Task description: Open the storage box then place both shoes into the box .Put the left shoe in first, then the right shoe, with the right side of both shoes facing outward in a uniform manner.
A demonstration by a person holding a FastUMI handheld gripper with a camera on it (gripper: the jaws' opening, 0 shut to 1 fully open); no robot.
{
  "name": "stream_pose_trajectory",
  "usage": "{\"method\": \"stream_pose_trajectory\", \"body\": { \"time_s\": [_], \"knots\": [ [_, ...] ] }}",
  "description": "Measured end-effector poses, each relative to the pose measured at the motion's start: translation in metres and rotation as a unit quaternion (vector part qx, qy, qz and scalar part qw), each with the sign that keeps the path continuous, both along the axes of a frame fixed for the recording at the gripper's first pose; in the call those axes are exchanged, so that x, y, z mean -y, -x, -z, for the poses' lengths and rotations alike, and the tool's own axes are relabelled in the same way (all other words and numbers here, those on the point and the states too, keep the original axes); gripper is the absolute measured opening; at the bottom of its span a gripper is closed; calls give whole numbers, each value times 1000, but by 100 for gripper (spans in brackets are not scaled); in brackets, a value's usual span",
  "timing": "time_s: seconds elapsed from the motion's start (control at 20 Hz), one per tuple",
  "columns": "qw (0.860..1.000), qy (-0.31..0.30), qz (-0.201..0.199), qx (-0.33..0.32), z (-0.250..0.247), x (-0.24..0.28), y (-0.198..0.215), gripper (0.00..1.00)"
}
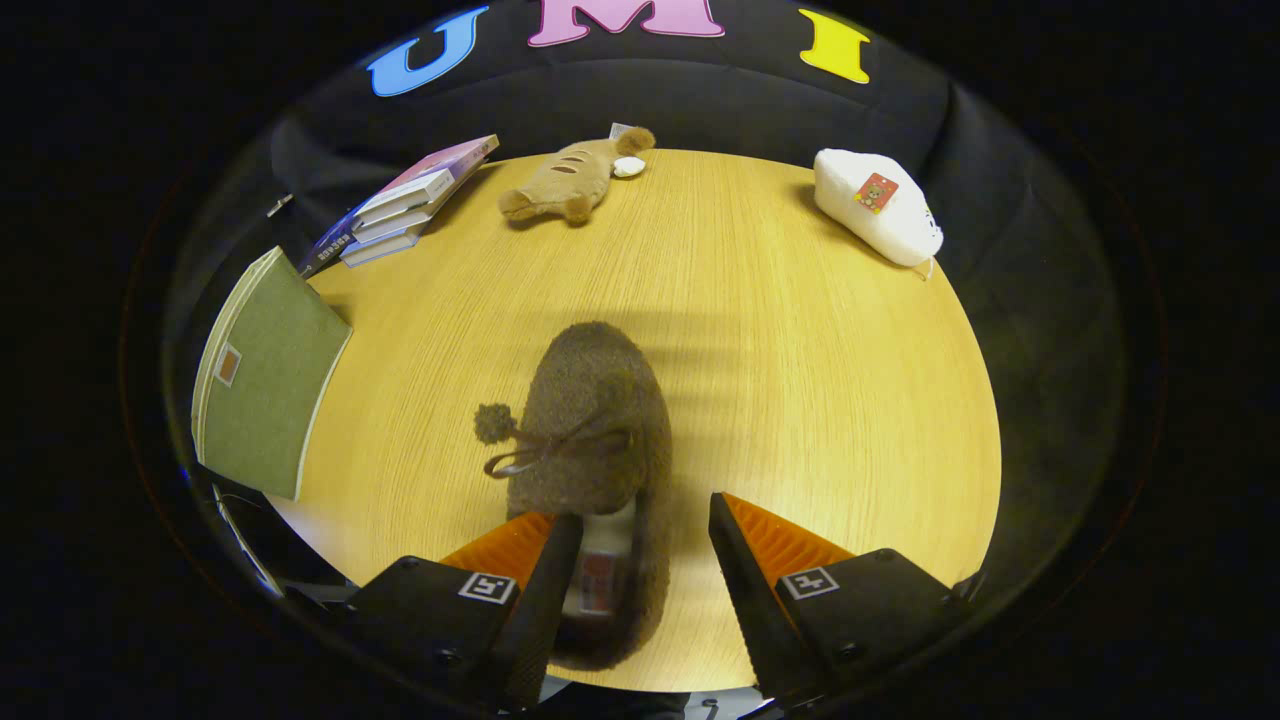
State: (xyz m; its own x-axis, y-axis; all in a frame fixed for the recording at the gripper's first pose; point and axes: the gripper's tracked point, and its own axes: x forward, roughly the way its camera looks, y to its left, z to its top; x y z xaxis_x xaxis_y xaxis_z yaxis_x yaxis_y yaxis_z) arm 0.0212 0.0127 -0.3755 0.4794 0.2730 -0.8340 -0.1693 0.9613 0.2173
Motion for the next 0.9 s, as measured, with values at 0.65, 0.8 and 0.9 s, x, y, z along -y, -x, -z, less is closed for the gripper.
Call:
{"method": "stream_pose_trajectory", "body": {
  "time_s": [0.65,0.8,0.9],
  "knots": [
    [992,-92,81,-18,-93,-37,11,5],
    [990,-125,66,3,-157,-80,6,5],
    [987,-151,56,7,-195,-116,4,5]
  ]
}}
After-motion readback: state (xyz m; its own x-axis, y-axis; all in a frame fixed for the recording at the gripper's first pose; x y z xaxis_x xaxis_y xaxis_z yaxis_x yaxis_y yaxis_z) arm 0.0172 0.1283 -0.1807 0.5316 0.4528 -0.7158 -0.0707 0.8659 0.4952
